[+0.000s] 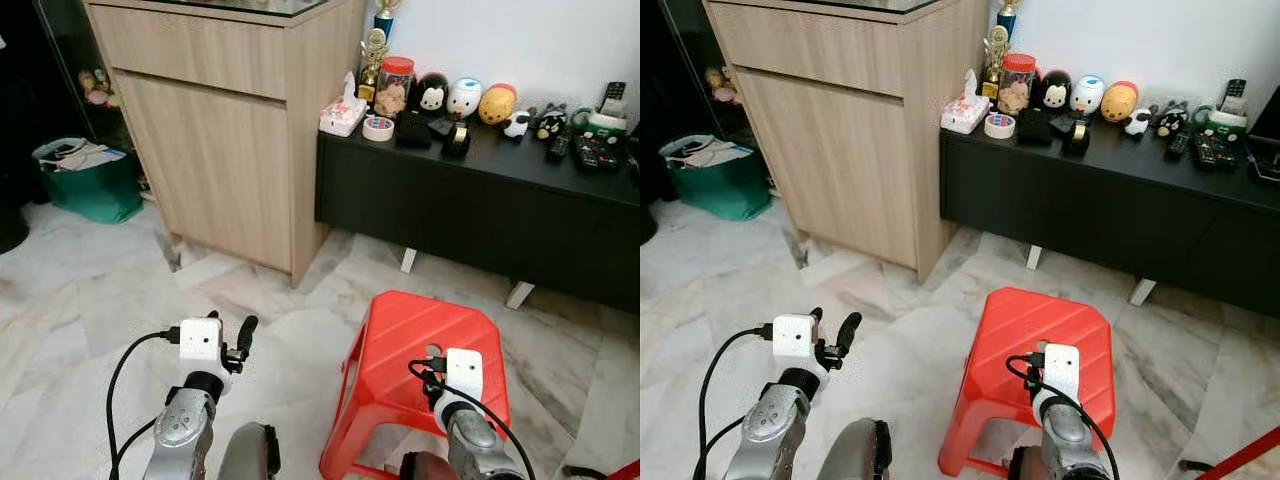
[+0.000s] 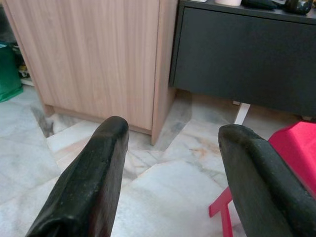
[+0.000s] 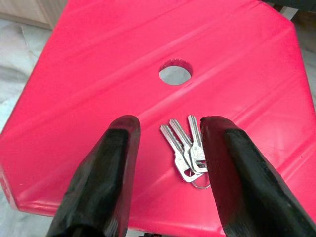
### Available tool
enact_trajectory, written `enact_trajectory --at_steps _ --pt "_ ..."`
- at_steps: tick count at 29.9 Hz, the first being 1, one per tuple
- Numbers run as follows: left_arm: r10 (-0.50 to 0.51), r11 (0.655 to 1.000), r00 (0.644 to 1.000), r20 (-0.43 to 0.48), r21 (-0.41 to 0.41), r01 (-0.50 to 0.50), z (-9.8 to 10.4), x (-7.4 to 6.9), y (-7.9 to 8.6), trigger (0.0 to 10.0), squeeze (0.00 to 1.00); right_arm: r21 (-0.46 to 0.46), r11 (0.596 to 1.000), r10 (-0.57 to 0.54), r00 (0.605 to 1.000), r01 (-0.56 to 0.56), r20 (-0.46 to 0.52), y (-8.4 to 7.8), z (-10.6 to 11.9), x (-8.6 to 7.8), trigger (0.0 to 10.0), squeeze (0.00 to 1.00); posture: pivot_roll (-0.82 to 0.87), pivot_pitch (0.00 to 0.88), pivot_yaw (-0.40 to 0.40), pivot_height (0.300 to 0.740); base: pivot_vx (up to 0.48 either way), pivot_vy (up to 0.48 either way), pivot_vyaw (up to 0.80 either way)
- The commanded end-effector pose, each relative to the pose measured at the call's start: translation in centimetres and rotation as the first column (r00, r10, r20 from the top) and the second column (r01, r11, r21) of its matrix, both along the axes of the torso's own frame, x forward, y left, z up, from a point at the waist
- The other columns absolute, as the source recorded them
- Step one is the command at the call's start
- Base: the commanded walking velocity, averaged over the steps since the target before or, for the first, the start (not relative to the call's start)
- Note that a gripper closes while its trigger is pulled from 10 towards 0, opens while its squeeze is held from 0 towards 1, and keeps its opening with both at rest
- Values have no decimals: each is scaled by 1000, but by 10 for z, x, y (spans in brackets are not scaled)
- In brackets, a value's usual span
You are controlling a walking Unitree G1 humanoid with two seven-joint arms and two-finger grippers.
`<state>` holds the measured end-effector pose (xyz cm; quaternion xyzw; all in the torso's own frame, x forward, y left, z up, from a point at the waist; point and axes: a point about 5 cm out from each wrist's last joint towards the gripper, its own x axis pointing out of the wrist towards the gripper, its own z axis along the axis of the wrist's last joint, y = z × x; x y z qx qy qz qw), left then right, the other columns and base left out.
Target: Hang keys on a hook
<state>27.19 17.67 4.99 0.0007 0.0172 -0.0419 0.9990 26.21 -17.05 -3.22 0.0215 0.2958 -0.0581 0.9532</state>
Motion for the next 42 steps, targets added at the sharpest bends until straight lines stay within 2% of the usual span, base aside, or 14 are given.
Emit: enact_trajectory --at_steps 1,8,24,38,39,41,42 --pt "-10 1000 1000 -18 -4 10 -3 0 -1 10000 0 6 1000 -9 1000 8 2 -3 2 2 10000 0 83 9 -26 601 0 0 0" --pt "-18 1000 1000 -14 1 18 -1 1 -1 10000 0 -1 1000 0 1000 0 -15 -2 2 3 10000 0 89 10 -22 601 0 0 0" --pt "-27 1000 999 -19 6 28 -2 1 -1 10000 0 0 1000 2 1000 -2 -20 -1 1 3 10000 0 90 12 -20 601 292 0 0" --pt "-28 999 999 -32 16 29 -4 0 1 10000 0 -19 1000 -16 999 15 -50 -6 0 2 10000 0 95 14 -16 601 0 0 0" --pt "-29 999 999 -32 16 29 -4 0 1 10000 0 -21 1000 -19 998 18 -55 -8 0 2 10000 75 95 14 -16 601 0 0 0" --pt "-29 999 999 -32 16 29 -4 0 1 10000 0 -23 1000 -20 998 19 -57 -9 0 2 10000 75 95 14 -16 601 0 0 0" --pt "-30 999 999 -33 16 30 -4 0 1 10000 0 -25 999 -23 998 21 -61 -10 0 3 10000 1000 95 14 -16 601 0 0 0"
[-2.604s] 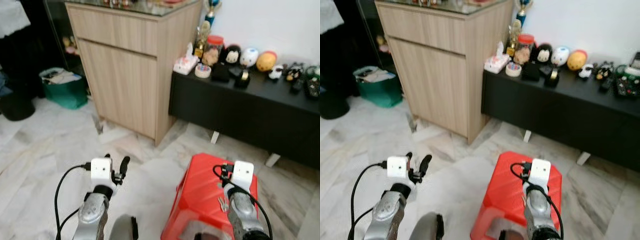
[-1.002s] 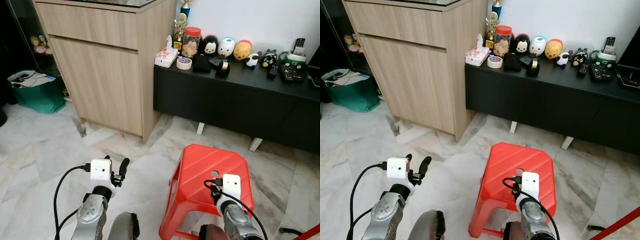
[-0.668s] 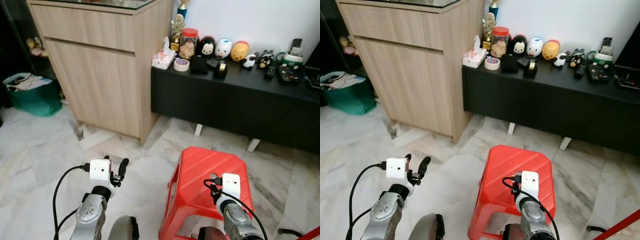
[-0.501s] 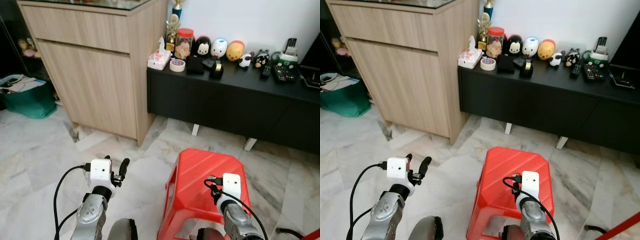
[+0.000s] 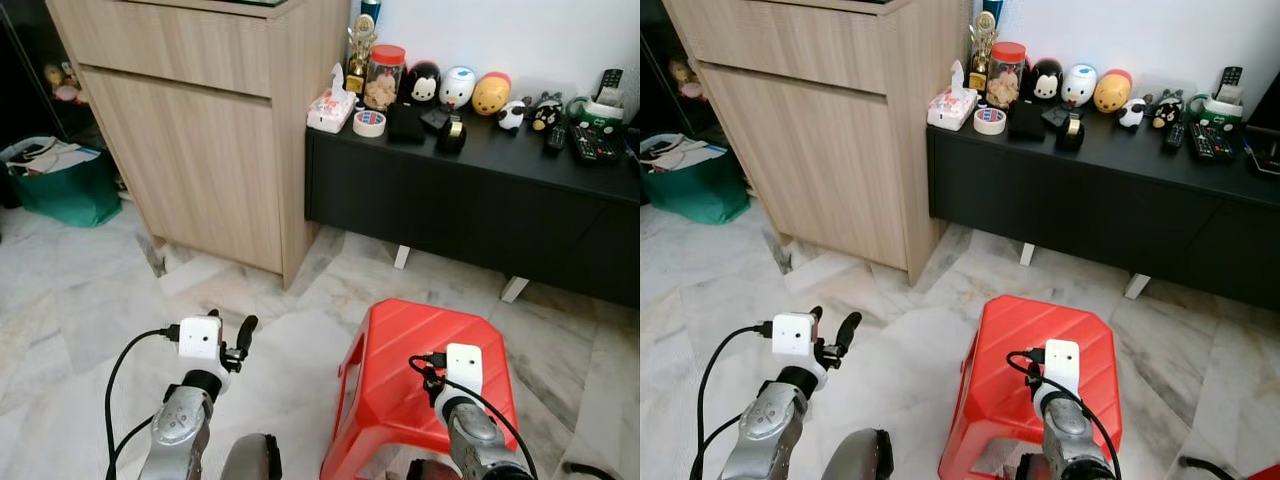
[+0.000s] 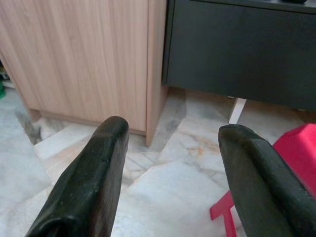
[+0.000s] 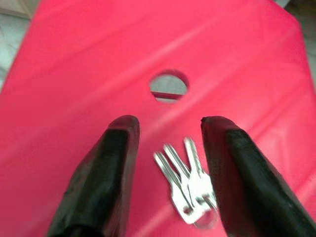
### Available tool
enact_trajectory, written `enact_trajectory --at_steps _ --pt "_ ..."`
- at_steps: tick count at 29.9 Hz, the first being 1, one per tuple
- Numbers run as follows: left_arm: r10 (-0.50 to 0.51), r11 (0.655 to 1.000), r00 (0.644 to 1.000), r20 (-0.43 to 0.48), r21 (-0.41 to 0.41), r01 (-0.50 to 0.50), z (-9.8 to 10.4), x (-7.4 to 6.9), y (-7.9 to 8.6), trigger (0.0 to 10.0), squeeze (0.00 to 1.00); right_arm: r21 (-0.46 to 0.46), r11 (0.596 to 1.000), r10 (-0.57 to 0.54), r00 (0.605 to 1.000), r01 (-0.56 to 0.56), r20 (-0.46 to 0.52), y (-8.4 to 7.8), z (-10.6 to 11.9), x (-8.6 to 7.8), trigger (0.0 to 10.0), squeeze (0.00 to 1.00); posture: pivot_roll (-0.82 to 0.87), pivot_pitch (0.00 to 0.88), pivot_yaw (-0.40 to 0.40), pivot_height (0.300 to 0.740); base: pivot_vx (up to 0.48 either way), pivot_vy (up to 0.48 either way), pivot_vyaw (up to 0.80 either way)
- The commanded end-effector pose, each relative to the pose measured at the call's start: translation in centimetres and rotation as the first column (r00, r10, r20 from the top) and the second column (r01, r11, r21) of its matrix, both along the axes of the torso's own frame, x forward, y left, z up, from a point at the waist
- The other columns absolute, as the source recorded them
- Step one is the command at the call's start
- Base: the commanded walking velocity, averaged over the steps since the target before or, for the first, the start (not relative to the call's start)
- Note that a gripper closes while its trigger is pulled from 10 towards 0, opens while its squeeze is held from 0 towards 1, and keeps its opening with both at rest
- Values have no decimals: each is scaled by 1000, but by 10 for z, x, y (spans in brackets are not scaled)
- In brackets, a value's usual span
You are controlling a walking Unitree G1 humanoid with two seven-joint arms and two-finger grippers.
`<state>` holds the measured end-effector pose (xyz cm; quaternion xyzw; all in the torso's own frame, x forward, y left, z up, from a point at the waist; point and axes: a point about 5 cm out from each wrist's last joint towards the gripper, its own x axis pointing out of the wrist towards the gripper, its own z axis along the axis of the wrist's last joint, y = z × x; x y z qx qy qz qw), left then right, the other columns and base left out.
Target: Hang keys on a hook
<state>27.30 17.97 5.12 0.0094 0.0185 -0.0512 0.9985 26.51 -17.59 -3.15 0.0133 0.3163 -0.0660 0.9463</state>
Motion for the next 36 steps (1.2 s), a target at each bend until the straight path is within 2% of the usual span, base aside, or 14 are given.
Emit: enact_trajectory --at_steps 1,8,14,15,16,17,18,22,29,36 --pt "-12 1000 999 -32 -1 12 -5 -1 -2 10000 0 -14 1000 -20 999 19 -42 -8 -2 -1 10000 1000 94 15 -14 601 0 0 0" --pt "-14 1000 999 -34 0 14 -5 -1 -2 10000 0 -12 999 -40 997 40 -67 -15 -1 0 10000 1000 100 17 -9 601 0 0 0" --pt "-16 1000 999 -38 1 16 -6 -2 -1 10000 0 -12 999 -32 996 31 -83 -13 -1 0 10000 1000 107 18 -7 601 0 0 0" --pt "-16 1000 999 -38 4 16 -6 -2 -1 10000 0 -5 1000 -28 996 28 -81 -11 -1 1 10000 976 110 19 -4 601 0 0 0" --pt "-16 1000 999 -38 5 16 -6 -2 0 10000 0 -1 1000 -24 996 24 -81 -10 0 2 10000 745 110 20 -3 601 0 0 0" --pt "-16 1000 999 -39 6 16 -6 -2 0 10000 0 2 1000 -14 997 14 -80 -7 0 3 10000 471 110 20 -3 601 0 0 0" --pt "-16 1000 999 -39 7 16 -6 -3 1 10000 0 3 1000 -10 997 11 -79 -6 0 4 10000 0 109 22 0 601 0 0 0" --pt "-15 1000 999 -44 15 16 -6 -4 2 10000 0 13 1000 0 997 1 -80 -1 0 5 10000 0 114 24 3 601 0 0 0" --pt "-15 1000 999 -44 19 16 -6 -6 4 10000 0 89 996 1 997 6 -77 7 0 5 10000 0 123 32 10 601 0 0 0" --pt "-16 999 998 -56 34 18 -8 -9 6 10000 0 65 998 23 997 -19 -67 9 2 7 10000 0 126 40 16 601 0 0 0"
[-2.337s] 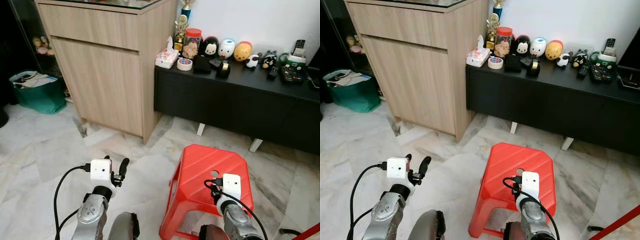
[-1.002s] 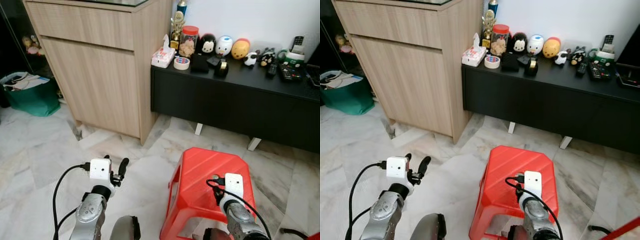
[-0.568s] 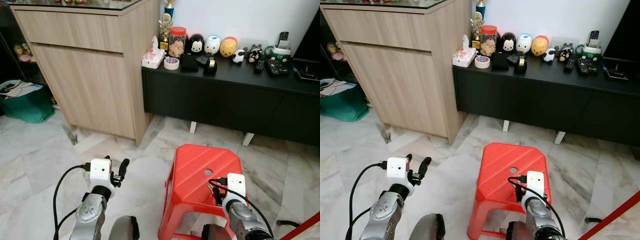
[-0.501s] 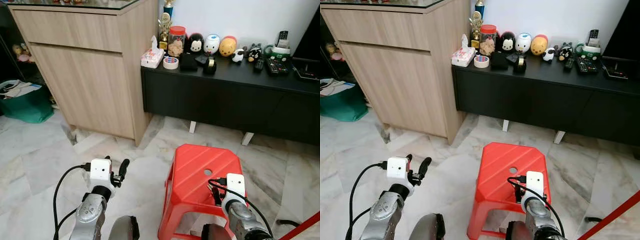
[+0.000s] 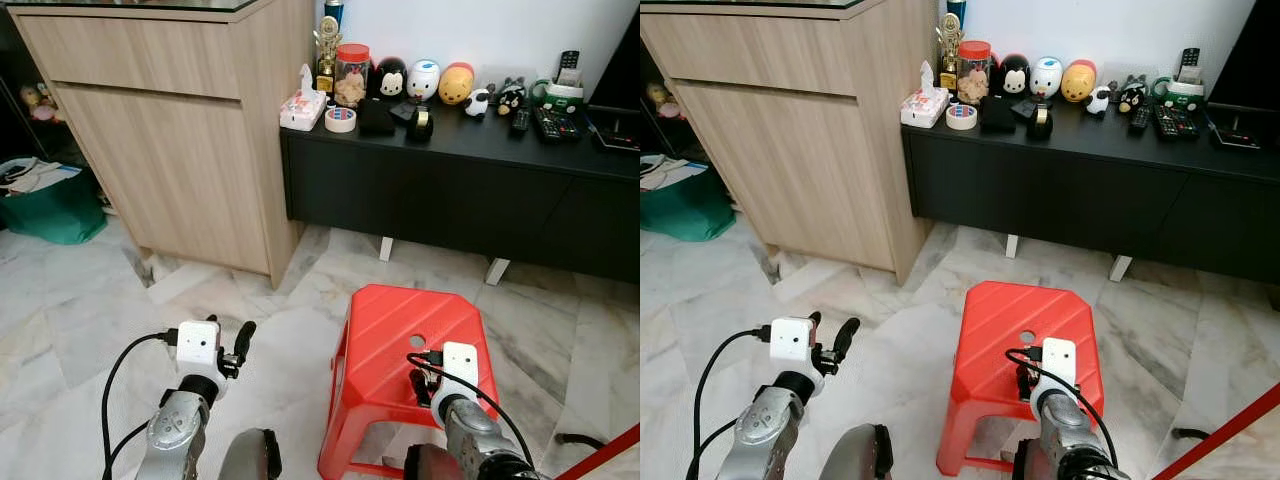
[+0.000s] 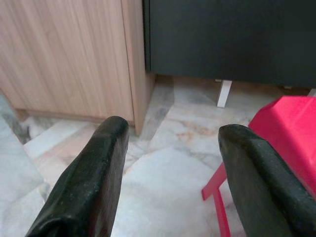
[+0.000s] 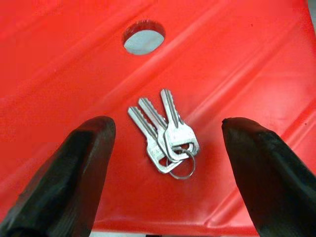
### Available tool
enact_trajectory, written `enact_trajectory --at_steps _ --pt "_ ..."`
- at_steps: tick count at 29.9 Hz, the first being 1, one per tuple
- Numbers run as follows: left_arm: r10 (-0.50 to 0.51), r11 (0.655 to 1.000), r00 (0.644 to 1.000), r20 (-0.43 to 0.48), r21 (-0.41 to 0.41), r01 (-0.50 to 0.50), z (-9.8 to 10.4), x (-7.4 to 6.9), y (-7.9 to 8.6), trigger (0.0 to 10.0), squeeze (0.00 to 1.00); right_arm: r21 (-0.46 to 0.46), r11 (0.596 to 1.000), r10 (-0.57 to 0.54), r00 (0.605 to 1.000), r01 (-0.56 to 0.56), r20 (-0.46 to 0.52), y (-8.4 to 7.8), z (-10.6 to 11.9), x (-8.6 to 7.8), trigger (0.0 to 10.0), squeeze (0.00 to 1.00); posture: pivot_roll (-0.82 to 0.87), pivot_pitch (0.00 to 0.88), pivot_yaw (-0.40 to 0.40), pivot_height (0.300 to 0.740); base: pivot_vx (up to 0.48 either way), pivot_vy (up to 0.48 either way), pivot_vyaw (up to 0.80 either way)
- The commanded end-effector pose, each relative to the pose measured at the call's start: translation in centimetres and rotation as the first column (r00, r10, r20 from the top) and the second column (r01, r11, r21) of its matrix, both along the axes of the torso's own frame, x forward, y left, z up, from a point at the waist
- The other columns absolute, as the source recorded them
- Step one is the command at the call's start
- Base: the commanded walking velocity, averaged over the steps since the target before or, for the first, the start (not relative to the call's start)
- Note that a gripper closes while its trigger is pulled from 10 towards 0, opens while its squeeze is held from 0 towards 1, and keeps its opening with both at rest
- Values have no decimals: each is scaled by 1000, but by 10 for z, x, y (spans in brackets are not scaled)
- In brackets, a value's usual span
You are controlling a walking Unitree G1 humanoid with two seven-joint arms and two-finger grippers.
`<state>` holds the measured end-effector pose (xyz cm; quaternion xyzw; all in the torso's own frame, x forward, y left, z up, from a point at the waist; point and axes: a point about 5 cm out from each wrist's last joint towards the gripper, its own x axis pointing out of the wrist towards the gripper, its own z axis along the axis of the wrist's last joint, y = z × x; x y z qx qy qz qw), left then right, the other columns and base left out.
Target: Hang keys on a hook
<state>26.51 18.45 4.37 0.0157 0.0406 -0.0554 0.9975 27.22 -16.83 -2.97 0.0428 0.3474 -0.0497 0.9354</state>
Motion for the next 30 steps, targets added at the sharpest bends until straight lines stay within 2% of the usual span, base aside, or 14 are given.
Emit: enact_trajectory --at_steps 1,9,18,19,20,21,22,30 --pt "-8 1000 1000 -14 21 9 -1 -3 2 10000 0 -6 1000 6 1000 -6 -7 1 -1 0 10000 0 131 43 17 601 0 0 0" --pt "-7 1000 1000 -21 24 8 -1 -4 3 10000 0 3 1000 -9 1000 9 -15 1 -3 -3 10000 0 134 44 18 601 0 0 0" --pt "-4 1000 1000 -22 27 5 -1 -5 5 10000 0 16 1000 -6 998 7 -68 -1 -9 -11 10000 0 146 46 23 601 0 0 0" --pt "-4 1000 1000 -22 27 5 -1 -6 5 10000 0 17 1000 -7 998 8 -68 -1 -9 -11 9765 0 144 46 24 601 0 0 0" --pt "-4 1000 1000 -22 27 5 -1 -6 5 10000 0 17 1000 -7 998 9 -68 -1 -9 -10 7176 0 144 46 24 601 0 0 0" --pt "-5 1000 1000 -23 26 6 -1 -6 4 10000 0 16 1000 -9 998 10 -69 -2 -9 -11 5333 0 144 46 24 601 0 0 0" --pt "-6 1000 1000 -23 27 6 -1 -6 4 10000 0 15 1000 -10 998 11 -69 -3 -9 -11 4196 0 144 46 24 601 0 0 0" --pt "-7 1000 1000 -25 25 8 -2 -5 4 10000 0 13 1000 -18 997 19 -71 -4 -9 -11 4431 0 144 45 25 601 0 0 0"
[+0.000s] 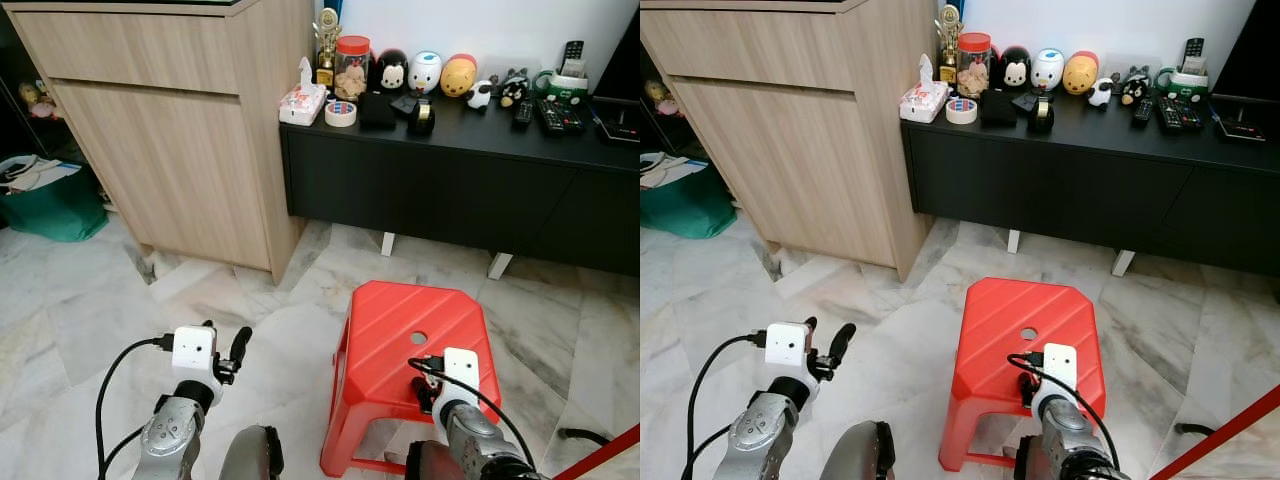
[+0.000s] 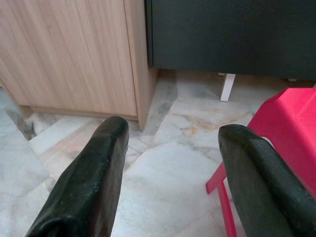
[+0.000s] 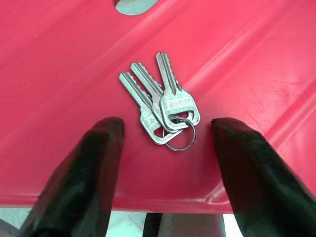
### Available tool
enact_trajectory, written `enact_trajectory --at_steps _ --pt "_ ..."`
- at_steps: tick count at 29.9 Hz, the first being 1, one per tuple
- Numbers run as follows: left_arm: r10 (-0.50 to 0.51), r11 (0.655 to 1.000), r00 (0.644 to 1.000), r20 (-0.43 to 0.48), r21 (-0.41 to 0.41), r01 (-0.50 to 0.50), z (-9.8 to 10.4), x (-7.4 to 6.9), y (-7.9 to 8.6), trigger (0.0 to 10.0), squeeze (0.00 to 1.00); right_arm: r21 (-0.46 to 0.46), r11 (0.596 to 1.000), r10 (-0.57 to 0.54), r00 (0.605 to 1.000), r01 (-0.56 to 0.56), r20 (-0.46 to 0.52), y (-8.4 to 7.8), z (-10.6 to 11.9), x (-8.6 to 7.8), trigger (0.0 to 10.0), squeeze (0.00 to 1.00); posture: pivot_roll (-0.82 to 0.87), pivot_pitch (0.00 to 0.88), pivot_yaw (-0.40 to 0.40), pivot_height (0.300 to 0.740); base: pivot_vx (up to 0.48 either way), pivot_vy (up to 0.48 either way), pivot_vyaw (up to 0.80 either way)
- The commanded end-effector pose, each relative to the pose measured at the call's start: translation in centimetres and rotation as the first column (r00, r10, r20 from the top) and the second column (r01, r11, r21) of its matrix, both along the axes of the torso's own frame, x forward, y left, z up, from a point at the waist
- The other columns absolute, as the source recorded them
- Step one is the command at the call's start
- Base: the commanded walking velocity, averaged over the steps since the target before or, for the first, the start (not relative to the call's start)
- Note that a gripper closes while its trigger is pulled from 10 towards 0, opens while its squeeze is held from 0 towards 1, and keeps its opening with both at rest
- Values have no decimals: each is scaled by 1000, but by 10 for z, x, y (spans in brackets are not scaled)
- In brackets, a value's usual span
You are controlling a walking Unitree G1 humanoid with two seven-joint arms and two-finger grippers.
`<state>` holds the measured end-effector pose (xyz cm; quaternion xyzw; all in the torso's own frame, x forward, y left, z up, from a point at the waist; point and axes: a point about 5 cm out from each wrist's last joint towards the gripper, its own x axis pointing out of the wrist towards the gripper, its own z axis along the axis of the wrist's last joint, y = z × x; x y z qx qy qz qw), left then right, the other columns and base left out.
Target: Hang keys on a hook
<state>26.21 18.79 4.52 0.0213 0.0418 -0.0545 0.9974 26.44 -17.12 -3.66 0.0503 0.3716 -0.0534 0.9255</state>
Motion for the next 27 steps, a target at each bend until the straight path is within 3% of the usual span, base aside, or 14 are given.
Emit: enact_trajectory --at_steps 1,14,27 --pt "-9 1000 1000 -24 14 9 -3 -2 1 10000 0 -1 1000 -7 1000 7 -19 -1 -2 -3 4431 0 144 45 25 601 0 0 0" --pt "-18 1000 999 -52 23 19 -9 -2 0 10000 0 -3 1000 3 1000 -3 -16 0 -2 -2 4824 0 139 33 25 601 0 0 0" --pt "-21 999 996 -90 32 24 -17 1 -1 10000 0 -19 999 30 1000 -30 -4 0 2 2 4196 0 131 0 13 601 0 0 0"
